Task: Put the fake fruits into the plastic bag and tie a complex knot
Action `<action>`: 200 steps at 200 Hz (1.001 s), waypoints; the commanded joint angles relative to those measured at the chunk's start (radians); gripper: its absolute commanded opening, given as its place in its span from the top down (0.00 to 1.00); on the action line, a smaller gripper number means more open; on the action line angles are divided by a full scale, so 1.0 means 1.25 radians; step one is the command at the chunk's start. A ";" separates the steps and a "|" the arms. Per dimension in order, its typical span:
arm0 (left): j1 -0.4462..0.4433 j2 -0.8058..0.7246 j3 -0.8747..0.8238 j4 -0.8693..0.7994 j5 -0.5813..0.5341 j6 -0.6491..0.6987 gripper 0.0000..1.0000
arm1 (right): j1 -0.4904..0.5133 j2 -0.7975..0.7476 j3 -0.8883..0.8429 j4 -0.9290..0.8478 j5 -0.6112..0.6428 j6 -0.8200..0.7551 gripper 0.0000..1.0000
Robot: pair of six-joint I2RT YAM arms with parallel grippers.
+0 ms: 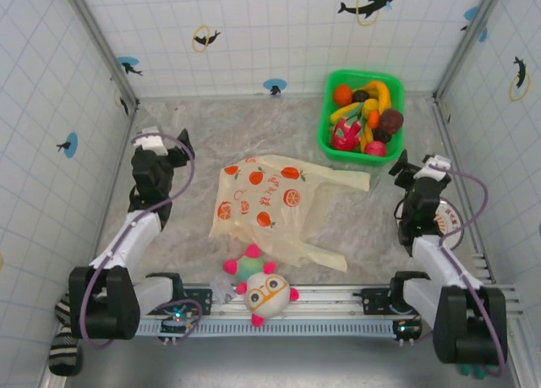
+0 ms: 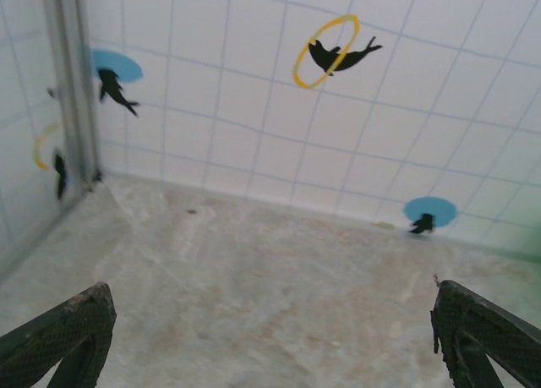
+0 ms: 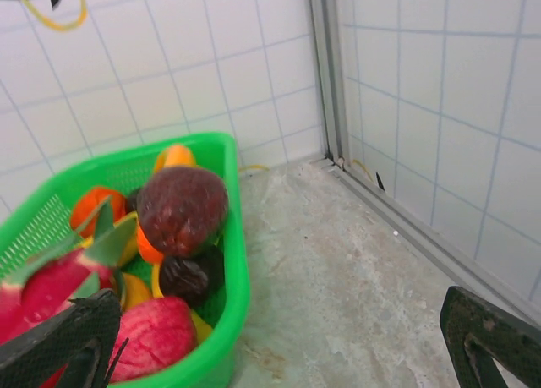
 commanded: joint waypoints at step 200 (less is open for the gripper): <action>-0.164 -0.190 -0.171 -0.517 0.193 -0.274 0.03 | 0.216 -0.286 0.155 -0.565 -0.234 0.199 0.00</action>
